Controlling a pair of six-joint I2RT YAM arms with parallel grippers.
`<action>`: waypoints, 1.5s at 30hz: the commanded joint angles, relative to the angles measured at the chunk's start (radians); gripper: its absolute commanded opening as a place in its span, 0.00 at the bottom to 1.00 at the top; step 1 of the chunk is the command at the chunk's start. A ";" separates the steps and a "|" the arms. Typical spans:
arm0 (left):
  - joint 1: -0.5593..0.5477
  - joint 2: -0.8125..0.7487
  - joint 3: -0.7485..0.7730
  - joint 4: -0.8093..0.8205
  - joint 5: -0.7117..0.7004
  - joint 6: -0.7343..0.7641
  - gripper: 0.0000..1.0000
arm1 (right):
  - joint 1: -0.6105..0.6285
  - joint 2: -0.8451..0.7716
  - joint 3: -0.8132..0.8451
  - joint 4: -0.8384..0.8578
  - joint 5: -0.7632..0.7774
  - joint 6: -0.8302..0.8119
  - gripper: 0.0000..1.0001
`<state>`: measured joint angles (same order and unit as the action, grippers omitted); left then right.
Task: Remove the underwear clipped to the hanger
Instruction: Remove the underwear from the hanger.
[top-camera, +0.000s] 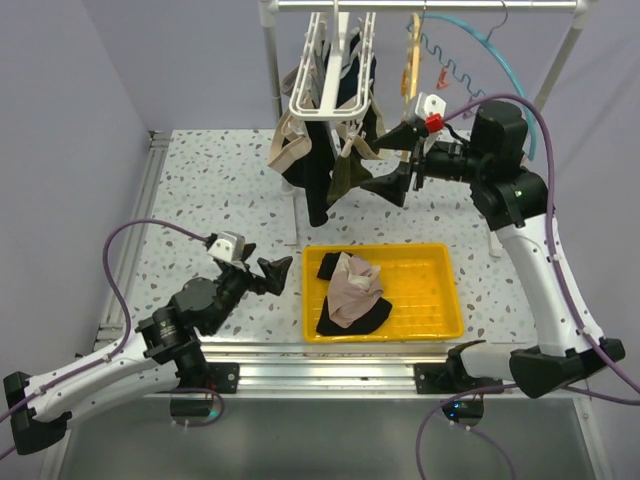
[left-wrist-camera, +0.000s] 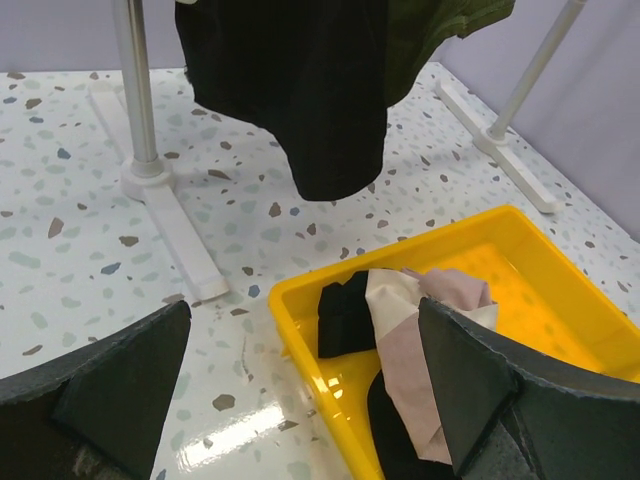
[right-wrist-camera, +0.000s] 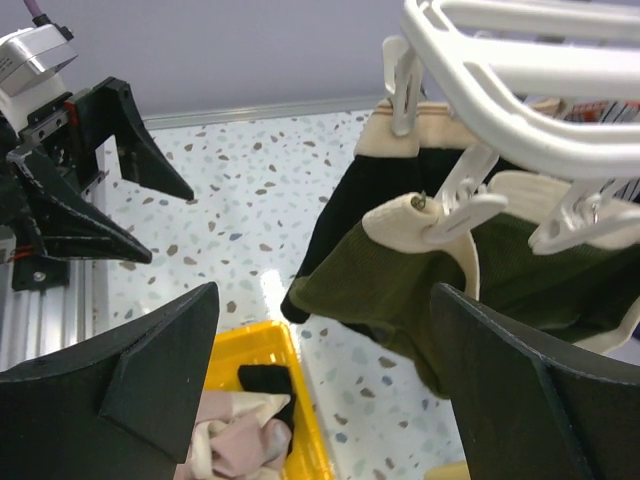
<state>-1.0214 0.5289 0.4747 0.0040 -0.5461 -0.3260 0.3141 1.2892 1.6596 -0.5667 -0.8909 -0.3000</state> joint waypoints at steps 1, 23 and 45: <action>0.000 0.000 -0.007 0.103 0.035 0.030 1.00 | 0.003 0.004 -0.027 0.166 -0.060 -0.047 0.90; 0.010 0.400 0.263 0.456 0.127 0.321 1.00 | -0.081 0.067 0.046 0.001 0.015 -0.096 0.91; 0.181 0.869 0.604 0.568 0.307 0.334 0.28 | -0.138 0.038 -0.020 0.074 -0.091 0.065 0.91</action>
<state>-0.8463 1.4094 1.0401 0.4953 -0.2211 -0.0063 0.1822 1.3434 1.6432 -0.5301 -0.9680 -0.2646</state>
